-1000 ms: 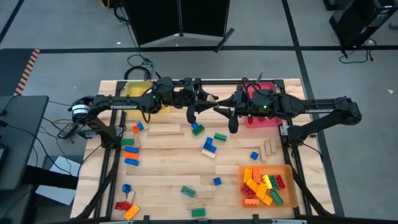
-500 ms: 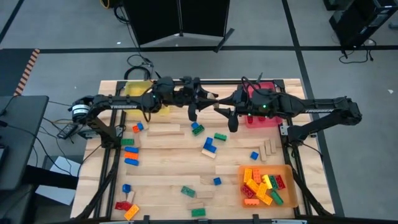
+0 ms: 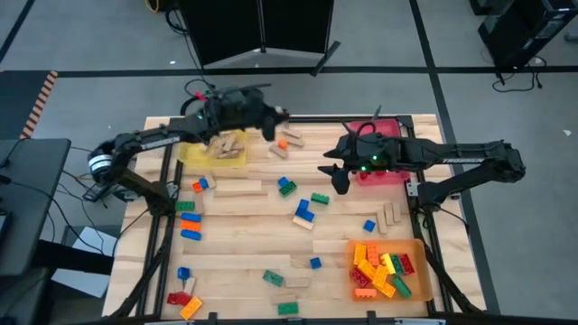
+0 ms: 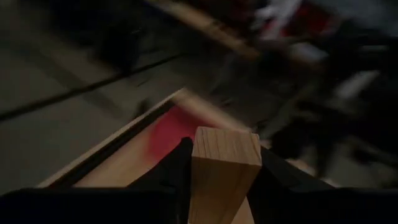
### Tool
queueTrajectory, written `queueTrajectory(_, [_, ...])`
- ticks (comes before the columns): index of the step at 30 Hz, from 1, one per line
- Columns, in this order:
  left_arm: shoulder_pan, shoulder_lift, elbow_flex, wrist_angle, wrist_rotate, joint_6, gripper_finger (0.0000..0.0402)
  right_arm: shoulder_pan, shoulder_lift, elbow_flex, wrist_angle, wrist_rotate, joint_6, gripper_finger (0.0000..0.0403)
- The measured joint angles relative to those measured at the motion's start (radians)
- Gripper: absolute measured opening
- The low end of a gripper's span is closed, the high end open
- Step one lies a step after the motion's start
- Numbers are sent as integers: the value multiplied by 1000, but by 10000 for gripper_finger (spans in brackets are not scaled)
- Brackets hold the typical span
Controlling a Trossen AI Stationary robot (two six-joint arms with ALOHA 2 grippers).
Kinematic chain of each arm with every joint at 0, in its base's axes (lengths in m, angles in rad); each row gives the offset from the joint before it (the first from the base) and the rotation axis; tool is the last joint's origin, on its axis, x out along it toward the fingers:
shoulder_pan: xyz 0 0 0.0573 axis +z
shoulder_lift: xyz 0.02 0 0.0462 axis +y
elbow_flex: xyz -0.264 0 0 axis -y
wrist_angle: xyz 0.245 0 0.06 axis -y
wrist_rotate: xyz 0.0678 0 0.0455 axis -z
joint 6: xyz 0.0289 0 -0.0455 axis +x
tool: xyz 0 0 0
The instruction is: Sort blocks by size
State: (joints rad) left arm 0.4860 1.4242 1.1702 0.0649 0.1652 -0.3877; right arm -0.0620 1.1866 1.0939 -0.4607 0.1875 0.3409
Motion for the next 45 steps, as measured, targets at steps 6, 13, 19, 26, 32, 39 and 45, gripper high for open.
queueTrajectory(6, [189,-61,1,-421,-55,2,118,0,1,-34,23,2,48,263])
queueTrajectory(13, [384,-60,-20,-689,-94,97,116,0,6,-56,76,4,96,259])
queueTrajectory(19, [554,-60,-162,-732,-67,134,116,0,6,-56,128,72,138,261])
queueTrajectory(26, [680,-52,-307,-698,-63,99,119,0,6,-56,206,109,139,256])
queueTrajectory(32, [684,-37,-305,-662,-67,54,121,0,6,-56,214,151,139,255])
queueTrajectory(39, [683,-8,-305,-673,-57,18,122,0,6,-56,213,171,155,251])
queueTrajectory(45, [645,77,-270,-697,-76,31,123,0,6,-56,214,172,160,251])
